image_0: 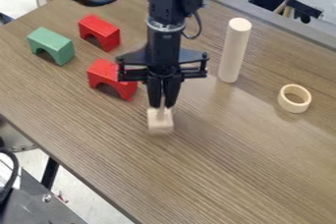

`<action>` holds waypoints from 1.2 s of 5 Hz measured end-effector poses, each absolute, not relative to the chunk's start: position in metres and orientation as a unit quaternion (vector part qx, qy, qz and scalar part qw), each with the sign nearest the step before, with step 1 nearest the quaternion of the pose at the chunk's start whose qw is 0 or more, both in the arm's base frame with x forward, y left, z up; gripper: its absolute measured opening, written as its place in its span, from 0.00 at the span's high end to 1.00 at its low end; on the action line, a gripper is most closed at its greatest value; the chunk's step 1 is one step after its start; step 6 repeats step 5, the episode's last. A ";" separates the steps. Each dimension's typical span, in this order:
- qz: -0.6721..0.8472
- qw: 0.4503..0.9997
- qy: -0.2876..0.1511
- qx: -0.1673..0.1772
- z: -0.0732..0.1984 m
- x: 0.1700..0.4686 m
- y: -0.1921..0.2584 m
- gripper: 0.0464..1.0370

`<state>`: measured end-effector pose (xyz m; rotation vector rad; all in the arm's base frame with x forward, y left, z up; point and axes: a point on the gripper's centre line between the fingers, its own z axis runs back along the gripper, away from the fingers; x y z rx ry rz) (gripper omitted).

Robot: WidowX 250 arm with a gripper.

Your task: Put the small cylinder into the hole of the block

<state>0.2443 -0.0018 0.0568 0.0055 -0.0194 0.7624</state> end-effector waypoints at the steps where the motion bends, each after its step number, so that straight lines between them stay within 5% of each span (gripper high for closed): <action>1: 0.366 0.930 -0.013 0.004 0.057 0.245 -0.006 0.93; 2: 0.354 0.935 -0.008 -0.016 0.051 0.242 -0.013 0.90; 3: 0.364 0.931 0.009 -0.032 0.054 0.237 -0.010 0.70; 5: 0.367 0.930 -0.023 -0.030 0.102 0.233 -0.005 0.09; 6: 0.367 0.930 -0.023 -0.030 0.102 0.233 -0.005 0.09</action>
